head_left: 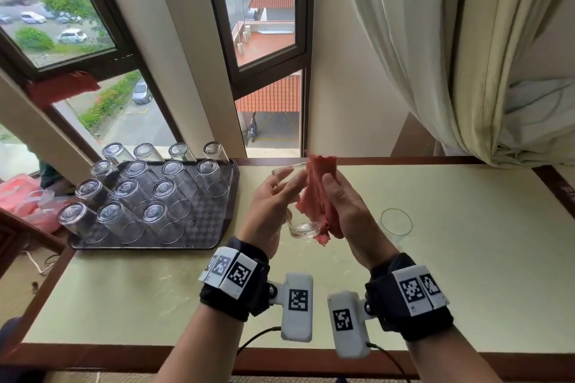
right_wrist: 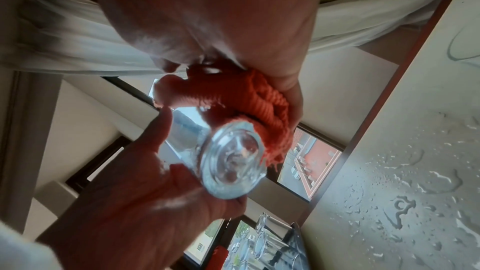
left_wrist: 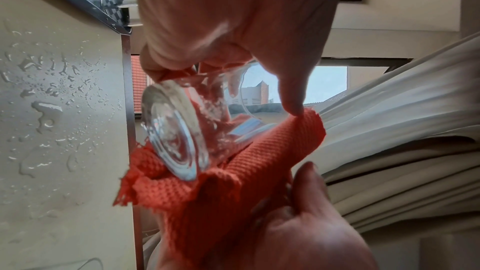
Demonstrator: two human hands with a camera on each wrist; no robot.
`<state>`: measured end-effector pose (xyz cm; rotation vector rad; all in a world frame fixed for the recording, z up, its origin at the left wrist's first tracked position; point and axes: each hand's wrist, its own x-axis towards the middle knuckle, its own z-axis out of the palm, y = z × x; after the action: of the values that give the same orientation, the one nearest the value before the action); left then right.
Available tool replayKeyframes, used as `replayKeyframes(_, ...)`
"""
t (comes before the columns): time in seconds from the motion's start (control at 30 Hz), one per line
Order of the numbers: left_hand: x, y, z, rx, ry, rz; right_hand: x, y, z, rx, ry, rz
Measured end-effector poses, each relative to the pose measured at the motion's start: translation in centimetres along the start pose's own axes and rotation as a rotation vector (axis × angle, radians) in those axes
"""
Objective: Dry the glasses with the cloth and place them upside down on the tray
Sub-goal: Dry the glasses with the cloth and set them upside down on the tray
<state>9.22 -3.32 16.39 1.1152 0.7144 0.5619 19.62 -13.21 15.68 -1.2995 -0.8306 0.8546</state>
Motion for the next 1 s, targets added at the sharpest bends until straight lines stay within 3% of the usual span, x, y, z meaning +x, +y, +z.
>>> replayKeyframes(0.1,-0.1,0.2,0.3,-0.015,-0.018,0.035,0.1,0.8,0.3,-0.081,-0.019,-0.084)
replayKeyframes(0.23,0.1,0.0,0.5,-0.075,-0.016,0.032,0.0,1.4,0.8,-0.349,0.067,-0.144)
replayKeyframes(0.33,0.3,-0.1,0.4,-0.096,-0.021,0.016,-0.1,1.9,1.0,-0.474,0.019,-0.18)
replayKeyframes(0.43,0.7,-0.2,0.0,-0.134,-0.082,-0.001,-0.1,1.7,1.2,-0.253,-0.059,-0.166)
replayKeyframes(0.63,0.4,-0.4,0.9,-0.164,-0.118,0.0,0.6,1.2,1.2,-0.024,0.015,-0.04)
replayKeyframes(0.87,0.1,0.2,0.6,-0.005,-0.148,-0.015,0.3,0.7,0.8,0.324,0.008,0.161)
replayKeyframes(1.0,0.5,0.1,0.1,0.238,-0.232,0.003,0.8,0.3,-0.1,0.433,0.028,0.24)
